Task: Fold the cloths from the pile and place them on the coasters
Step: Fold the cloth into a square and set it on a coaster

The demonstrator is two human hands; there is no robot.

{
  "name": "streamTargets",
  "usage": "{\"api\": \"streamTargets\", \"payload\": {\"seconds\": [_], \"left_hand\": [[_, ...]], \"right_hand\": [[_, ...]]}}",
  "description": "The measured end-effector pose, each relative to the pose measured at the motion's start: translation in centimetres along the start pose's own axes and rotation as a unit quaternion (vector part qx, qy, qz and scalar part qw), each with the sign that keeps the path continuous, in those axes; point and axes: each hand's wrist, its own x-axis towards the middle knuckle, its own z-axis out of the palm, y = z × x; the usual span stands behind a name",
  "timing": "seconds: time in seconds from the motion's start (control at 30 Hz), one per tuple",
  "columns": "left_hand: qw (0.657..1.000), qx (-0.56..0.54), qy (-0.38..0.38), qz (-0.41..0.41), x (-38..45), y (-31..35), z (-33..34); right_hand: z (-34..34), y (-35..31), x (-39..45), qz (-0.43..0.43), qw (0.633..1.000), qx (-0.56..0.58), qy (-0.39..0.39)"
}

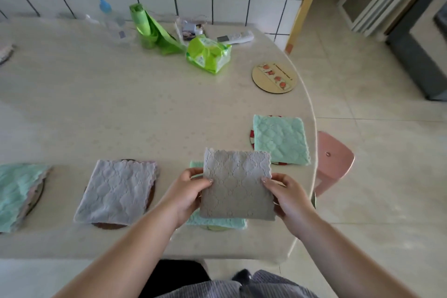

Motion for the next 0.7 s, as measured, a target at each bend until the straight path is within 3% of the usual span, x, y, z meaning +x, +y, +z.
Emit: {"api": "streamTargets", "payload": {"seconds": [0.37, 0.7], "left_hand": [[0.996, 0.083, -0.005, 0.027, 5.1, 2.3, 6.1], [0.997, 0.050, -0.003, 0.054, 12.2, 7.0, 13.6]], "right_hand": [[-4.1, -2.8, 4.1, 0.002, 0.998, 0.056, 0.037], [-7.5, -10.5, 12.4, -0.031, 0.998, 0.033, 0.035]]}}
